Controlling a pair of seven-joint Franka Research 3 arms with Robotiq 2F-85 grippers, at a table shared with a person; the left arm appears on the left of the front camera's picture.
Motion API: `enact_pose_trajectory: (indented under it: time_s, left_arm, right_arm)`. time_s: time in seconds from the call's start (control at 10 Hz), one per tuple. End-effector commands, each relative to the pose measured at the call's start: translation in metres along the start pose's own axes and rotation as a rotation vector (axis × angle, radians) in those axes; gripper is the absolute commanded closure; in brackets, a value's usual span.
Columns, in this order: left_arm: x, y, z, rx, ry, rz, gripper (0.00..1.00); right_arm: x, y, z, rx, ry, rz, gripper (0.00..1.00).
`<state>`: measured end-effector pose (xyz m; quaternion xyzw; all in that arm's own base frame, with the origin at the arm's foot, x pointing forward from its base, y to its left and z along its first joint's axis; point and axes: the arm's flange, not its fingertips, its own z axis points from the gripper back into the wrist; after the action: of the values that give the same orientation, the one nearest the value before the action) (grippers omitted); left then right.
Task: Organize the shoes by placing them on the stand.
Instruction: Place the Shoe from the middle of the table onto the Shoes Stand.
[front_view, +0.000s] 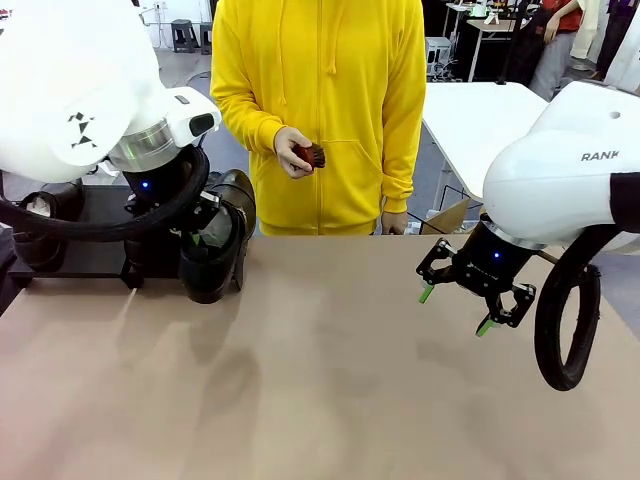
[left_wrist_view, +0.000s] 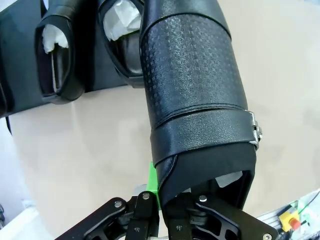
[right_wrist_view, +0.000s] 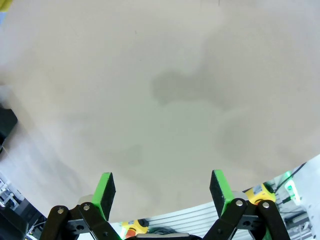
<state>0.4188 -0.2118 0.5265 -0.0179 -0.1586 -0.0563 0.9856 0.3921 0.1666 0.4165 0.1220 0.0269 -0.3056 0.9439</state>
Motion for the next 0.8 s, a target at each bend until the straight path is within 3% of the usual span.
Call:
enact_pose_trajectory:
  time_s: [0.0,0.3,0.6,0.7]
  left_arm:
    - [0.008,0.015,-0.001,0.052,-0.105,-0.018,1.0]
    - [0.035,0.08,0.0,0.19,-0.19,0.123,1.0]
    - [0.052,0.155,-0.001,0.235,-0.23,0.194,1.0]
    - [0.056,0.169,-0.002,0.193,-0.239,0.182,1.0]
  right_arm:
    - [0.003,0.002,0.003,-0.001,-0.005,0.02,0.0]
    - [0.003,0.002,0.003,-0.001,-0.005,0.02,0.0]
    - [0.003,0.002,0.003,-0.001,-0.005,0.02,0.0]
    - [0.003,0.002,0.003,-0.001,-0.005,0.02,0.0]
